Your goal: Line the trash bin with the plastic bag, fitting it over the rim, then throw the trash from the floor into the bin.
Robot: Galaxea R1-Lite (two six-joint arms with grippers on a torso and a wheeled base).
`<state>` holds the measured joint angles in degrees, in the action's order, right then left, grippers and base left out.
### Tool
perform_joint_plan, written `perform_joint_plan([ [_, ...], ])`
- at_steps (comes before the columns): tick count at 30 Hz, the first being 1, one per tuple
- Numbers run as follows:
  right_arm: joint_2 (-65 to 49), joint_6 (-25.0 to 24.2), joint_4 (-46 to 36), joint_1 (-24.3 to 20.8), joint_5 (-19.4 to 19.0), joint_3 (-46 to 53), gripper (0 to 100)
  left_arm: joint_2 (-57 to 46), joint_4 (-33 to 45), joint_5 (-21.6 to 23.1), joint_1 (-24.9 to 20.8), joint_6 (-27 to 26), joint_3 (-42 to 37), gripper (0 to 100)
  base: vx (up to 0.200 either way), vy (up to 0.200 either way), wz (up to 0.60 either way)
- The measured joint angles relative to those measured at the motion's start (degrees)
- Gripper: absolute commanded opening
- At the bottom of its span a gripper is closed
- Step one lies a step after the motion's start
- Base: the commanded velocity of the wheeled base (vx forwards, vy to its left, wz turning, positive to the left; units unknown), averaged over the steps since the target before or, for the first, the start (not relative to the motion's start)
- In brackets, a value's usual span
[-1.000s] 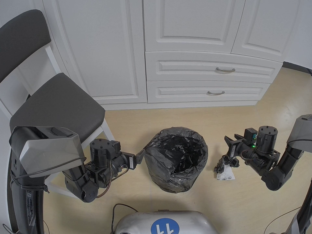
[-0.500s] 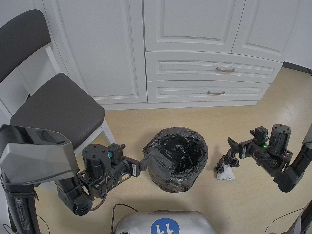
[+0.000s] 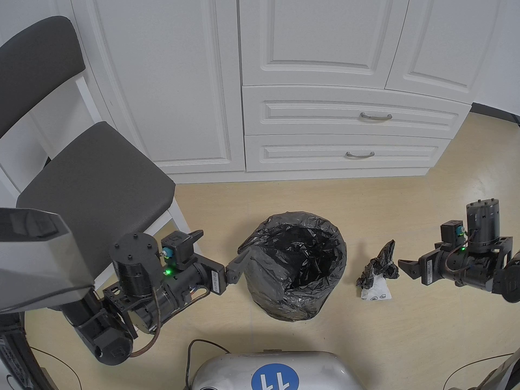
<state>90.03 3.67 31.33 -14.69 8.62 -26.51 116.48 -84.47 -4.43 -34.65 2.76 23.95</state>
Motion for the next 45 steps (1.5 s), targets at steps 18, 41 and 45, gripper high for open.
perform_joint_plan([
  [18, -12.39, -3.78, -23.75, 2.40, -0.90, -18.49, 100, -33.05, 11.14, -6.27, 3.51, -0.65, -13.19, 100, 0.000, 0.000, 0.00],
  [41, 21.25, -4.89, -35.27, 21.30, -18.09, -46.34, 100, -47.93, 29.54, -12.26, 13.75, -2.60, -5.38, 100, 0.000, 0.000, 0.00],
  [45, 29.73, -5.08, -32.85, 22.37, -18.32, -48.96, 100, -48.62, 29.60, -12.41, 13.95, -2.91, -5.50, 100, 0.000, 0.000, 0.00],
])
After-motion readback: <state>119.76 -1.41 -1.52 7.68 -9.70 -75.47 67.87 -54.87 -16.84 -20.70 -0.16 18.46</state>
